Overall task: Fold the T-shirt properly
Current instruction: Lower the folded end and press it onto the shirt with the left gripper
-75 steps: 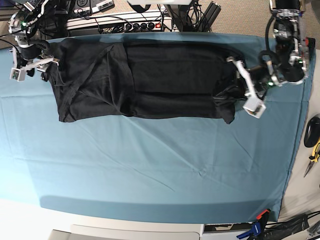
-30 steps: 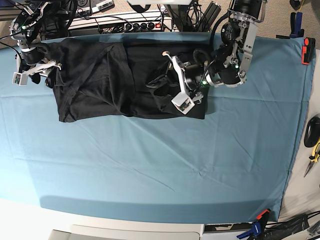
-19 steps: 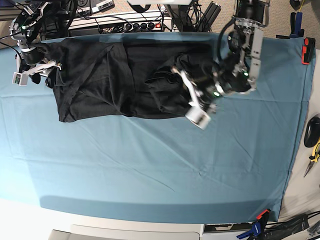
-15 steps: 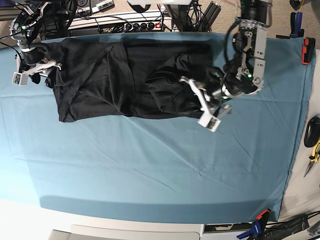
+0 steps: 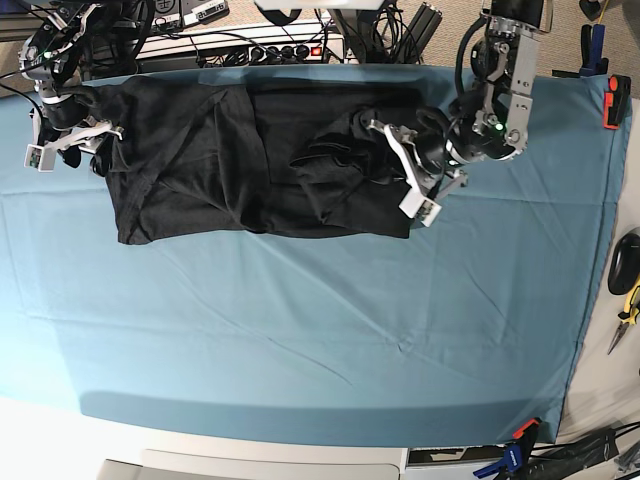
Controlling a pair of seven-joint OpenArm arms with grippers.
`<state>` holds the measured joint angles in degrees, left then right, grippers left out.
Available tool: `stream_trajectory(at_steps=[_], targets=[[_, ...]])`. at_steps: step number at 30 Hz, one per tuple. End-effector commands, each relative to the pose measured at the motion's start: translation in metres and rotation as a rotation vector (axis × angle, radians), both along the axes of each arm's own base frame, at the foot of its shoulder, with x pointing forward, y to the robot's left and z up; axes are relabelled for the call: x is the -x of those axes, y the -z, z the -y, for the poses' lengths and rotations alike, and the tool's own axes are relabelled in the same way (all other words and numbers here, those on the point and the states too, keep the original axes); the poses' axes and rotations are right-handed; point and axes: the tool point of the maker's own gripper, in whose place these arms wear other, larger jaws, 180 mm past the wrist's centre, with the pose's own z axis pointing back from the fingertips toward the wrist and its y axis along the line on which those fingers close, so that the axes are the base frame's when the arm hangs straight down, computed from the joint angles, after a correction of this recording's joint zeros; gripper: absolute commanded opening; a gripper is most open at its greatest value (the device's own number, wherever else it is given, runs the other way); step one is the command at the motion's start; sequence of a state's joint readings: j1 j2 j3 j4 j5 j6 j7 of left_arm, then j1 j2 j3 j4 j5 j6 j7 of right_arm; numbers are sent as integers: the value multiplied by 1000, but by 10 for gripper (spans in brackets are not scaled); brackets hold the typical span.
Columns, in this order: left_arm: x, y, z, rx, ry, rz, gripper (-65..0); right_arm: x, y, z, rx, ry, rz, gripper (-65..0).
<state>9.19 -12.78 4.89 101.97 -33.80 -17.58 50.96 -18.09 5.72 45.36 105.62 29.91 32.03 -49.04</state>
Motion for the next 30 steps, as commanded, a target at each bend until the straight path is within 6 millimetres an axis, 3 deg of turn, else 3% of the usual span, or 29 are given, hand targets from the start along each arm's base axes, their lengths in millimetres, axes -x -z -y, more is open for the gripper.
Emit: stream_trajectory(at_steps=[1, 15, 24, 30], targets=[[-7, -13, 7, 26, 5, 48, -650, -6, -14, 4, 24, -9, 46, -302], [7, -21, 73, 44, 139, 117, -650, -6, -14, 4, 20, -9, 50, -302], [-22, -49, 79, 84, 121, 228, -650, -8, -16, 2, 6, -13, 63, -302], [-37, -72, 95, 138, 110, 283, -650, -8, -16, 2, 5, -13, 63, -302]])
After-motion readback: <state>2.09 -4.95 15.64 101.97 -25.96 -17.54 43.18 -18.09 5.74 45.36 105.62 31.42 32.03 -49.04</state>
